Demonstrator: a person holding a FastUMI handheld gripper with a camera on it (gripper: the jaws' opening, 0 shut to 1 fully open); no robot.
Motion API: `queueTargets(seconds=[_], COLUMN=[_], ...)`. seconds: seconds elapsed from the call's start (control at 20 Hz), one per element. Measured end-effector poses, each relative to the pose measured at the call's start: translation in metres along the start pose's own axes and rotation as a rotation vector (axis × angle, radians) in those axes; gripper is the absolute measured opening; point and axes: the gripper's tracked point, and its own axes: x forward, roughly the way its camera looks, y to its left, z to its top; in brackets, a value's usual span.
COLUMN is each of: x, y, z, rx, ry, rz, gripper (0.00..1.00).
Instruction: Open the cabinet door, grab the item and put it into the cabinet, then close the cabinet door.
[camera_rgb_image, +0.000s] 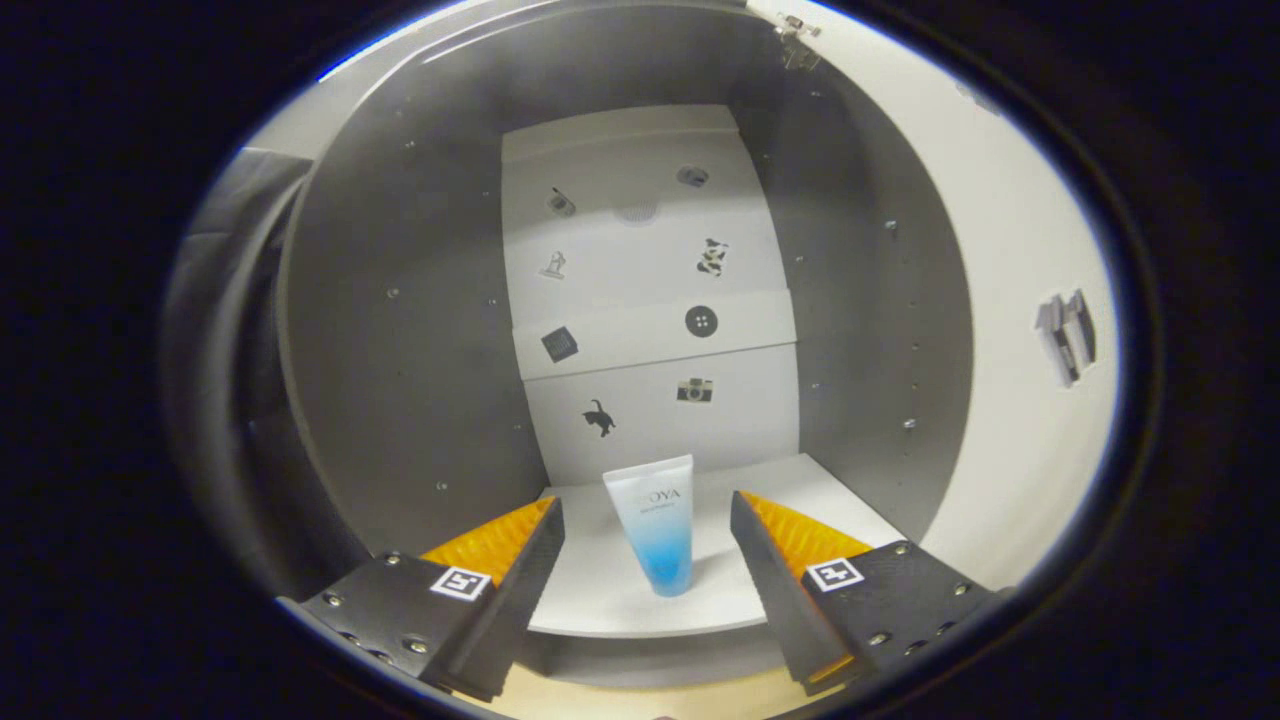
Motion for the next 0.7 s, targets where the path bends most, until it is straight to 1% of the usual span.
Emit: queueTargets(seconds=[0.1, 0.3, 0.4, 0.7], x=[-0.026, -0.097, -0.135, -0.246], y=[-0.004, -0.015, -0.023, -0.051], z=[0.002, 0.003, -0.001, -0.006], rx=[-0.009, -0.054, -0.078, -0.089], ry=[0.006, 0.021, 0.031, 0.058], rz=[-0.015, -0.060, -0.093, -0.203], gripper=[0.99, 0.99, 0.99, 0.99])
